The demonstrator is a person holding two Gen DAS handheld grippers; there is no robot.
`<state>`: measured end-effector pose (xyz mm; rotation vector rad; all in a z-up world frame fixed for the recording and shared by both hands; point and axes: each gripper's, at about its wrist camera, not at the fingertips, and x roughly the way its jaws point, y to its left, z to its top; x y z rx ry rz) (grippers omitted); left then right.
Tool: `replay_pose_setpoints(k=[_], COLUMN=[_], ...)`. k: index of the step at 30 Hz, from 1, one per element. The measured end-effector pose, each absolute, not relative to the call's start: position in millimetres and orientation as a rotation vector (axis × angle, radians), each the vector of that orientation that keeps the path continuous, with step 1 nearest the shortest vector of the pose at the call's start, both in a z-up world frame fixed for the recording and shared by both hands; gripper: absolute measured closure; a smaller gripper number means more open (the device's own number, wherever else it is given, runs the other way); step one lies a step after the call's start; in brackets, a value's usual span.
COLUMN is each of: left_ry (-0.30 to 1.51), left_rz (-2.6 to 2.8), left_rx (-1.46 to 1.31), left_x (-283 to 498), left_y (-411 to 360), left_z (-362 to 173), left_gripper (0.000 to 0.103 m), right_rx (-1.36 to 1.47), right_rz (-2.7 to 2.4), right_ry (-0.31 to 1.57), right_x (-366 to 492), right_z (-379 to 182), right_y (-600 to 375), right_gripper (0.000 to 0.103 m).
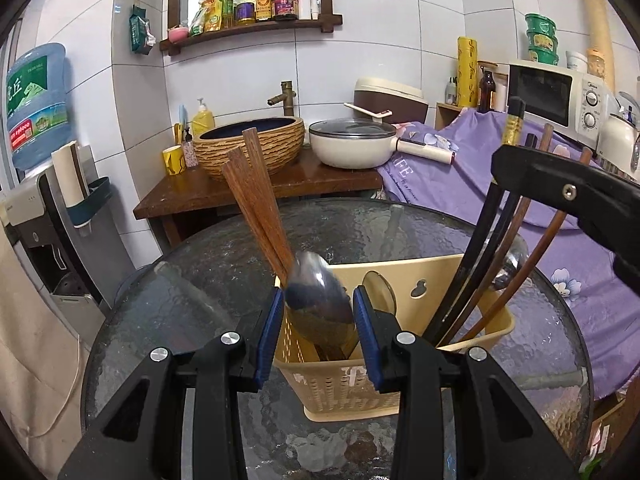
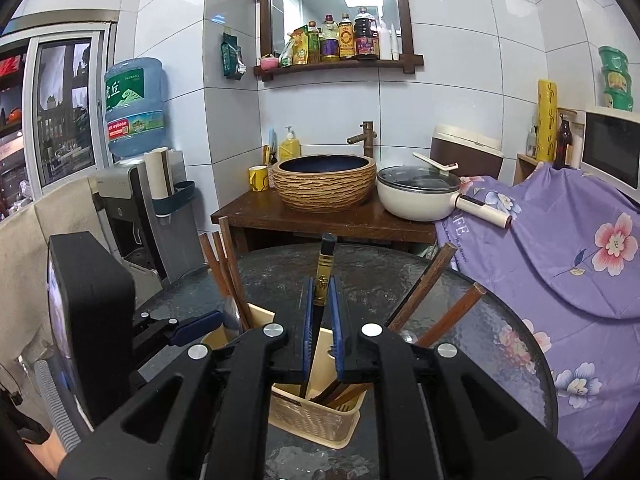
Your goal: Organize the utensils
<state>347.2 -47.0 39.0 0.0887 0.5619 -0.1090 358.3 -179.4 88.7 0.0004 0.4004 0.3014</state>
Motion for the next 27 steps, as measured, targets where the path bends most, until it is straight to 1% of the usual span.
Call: replay_pose_setpoints(k=[1, 2, 3, 4, 6, 7, 8, 9, 10, 11, 12, 13, 14, 15, 16, 20, 27], left_ry=[0.559, 0.554, 0.550, 0.545, 0.521, 0.513, 0.502, 0.493, 0.474, 0.464, 0.446, 0.431, 0.409, 0.383, 0.337, 0.237, 0.227], left_rz=[-0.113, -0.119, -0.123, -0.125, -0.123, -0.123, -0.126, -0.129, -0.139, -0.143, -0.151, -0.157, -0.163, -0.168, -0.176, -0.174, -0.081], left_rx=[0.093, 0.096, 0.098, 0.099, 0.096, 0.096, 0.097, 0.099, 0.104, 0.106, 0.109, 0.105, 0.095, 0.082, 0.060, 0.060, 0.093], left_x=[346, 342, 341, 338, 329, 325, 319, 315, 306, 301, 291, 285, 275, 265, 247, 196, 113], left_y=[-48, -50, -50, -50, -49, -49, -48, -49, -49, -49, -49, -48, -47, -45, -40, -28, -9], left_z=[39, 40, 41, 42, 45, 45, 46, 47, 49, 50, 51, 52, 52, 52, 51, 42, 8], left_gripper=[0.067, 0.067, 0.064, 0.062, 0.052, 0.051, 0.048, 0.043, 0.040, 0.034, 0.027, 0.024, 0.018, 0.009, 0.005, 0.006, 0.006], right_rx=[0.003, 0.008, 0.012, 0.008, -0.001, -0.003, -0.005, -0.007, -0.009, -0.008, -0.005, -0.001, 0.006, 0.020, 0.028, -0.008, -0.054], right_rz=[0.298, 0.299, 0.296, 0.287, 0.281, 0.277, 0.271, 0.270, 0.270, 0.266, 0.260, 0.256, 0.251, 0.251, 0.269, 0.302, 0.278], right_ry=[0.390, 0.378, 0.366, 0.346, 0.325, 0.316, 0.301, 0.290, 0.272, 0.257, 0.241, 0.234, 0.229, 0.226, 0.224, 0.211, 0.241], right_x=[356, 354, 352, 348, 342, 339, 333, 329, 321, 314, 305, 298, 289, 276, 265, 216, 141], right_z=[90, 91, 94, 97, 103, 105, 108, 111, 113, 114, 115, 114, 112, 106, 100, 69, 4], right_y=[-181, -183, -185, -187, -191, -193, -196, -198, -201, -203, -206, -207, -209, -211, -212, -208, -200], right_gripper=[0.075, 0.059, 0.056, 0.055, 0.055, 0.054, 0.049, 0.046, 0.037, 0.027, 0.023, 0.017, 0.009, 0.005, 0.005, 0.005, 0.005])
